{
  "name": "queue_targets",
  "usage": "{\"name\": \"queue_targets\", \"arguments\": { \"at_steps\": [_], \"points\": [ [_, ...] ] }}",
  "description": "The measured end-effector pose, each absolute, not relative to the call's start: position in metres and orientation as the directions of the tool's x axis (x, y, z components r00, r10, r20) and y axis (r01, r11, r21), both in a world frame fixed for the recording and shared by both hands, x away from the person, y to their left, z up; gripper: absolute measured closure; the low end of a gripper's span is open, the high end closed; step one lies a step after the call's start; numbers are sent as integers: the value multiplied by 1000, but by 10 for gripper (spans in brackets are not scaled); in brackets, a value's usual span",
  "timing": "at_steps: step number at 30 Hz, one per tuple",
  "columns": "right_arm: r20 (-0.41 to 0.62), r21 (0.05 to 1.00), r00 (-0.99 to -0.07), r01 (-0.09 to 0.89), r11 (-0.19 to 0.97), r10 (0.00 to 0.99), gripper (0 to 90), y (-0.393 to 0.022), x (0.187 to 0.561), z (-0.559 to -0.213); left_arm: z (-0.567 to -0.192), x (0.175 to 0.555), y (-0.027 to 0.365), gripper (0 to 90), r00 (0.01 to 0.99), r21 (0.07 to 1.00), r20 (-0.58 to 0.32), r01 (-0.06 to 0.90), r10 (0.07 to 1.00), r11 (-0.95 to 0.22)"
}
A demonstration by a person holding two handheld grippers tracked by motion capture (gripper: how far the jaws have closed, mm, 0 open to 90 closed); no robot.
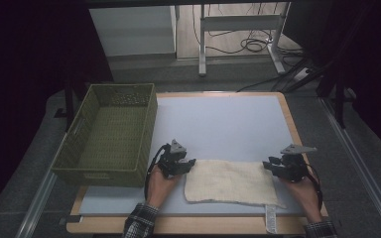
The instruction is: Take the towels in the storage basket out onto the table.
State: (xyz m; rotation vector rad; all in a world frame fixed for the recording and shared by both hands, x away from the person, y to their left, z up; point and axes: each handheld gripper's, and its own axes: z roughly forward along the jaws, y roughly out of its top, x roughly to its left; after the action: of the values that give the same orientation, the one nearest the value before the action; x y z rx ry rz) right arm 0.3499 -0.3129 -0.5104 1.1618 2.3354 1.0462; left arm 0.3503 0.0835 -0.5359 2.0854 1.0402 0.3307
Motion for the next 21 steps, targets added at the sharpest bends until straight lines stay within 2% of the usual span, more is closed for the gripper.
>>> {"name": "queue_targets", "arguments": {
  "at_steps": [2, 3, 4, 5, 6, 7, 8, 9, 20, 21],
  "points": [
    [20, 721, -618, 553, 416, 786, 629, -309, 352, -515, -540, 351, 83, 563, 638, 730, -87, 564, 765, -387],
    [16, 707, -622, 561, 431, 783, 725, -306, 353, -519, -541, 350, 85, 594, 645, 735, -105, 563, 757, -377],
    [16, 707, -622, 561, 431, 783, 725, -306, 353, -519, -541, 350, 85, 651, 645, 735, -105, 563, 757, -377],
    [39, 711, -630, 563, 422, 776, 778, -306, 353, -519, -541, 350, 86, 651, 654, 735, -119, 564, 747, -376],
    [35, 709, -637, 559, 430, 770, 834, -304, 352, -519, -541, 349, 86, 717, 667, 735, -129, 561, 734, -380],
    [1, 699, -644, 548, 460, 765, 854, -299, 351, -517, -540, 346, 86, 830, 685, 738, -125, 548, 718, -394],
    [1, 699, -644, 548, 460, 765, 854, -299, 351, -517, -540, 346, 86, 845, 685, 738, -125, 548, 718, -394],
    [-27, 702, -639, 535, 470, 769, 859, -297, 353, -513, -538, 342, 88, 850, 689, 751, -106, 528, 717, -397],
    [33, 738, -619, 545, 399, 785, 856, -286, 400, -502, -530, 324, 103, 838, 670, 782, -90, 506, 737, -364],
    [31, 714, -617, 564, 415, 786, 847, -282, 408, -509, -532, 325, 103, 770, 664, 779, -89, 511, 743, -362]
  ]
}}
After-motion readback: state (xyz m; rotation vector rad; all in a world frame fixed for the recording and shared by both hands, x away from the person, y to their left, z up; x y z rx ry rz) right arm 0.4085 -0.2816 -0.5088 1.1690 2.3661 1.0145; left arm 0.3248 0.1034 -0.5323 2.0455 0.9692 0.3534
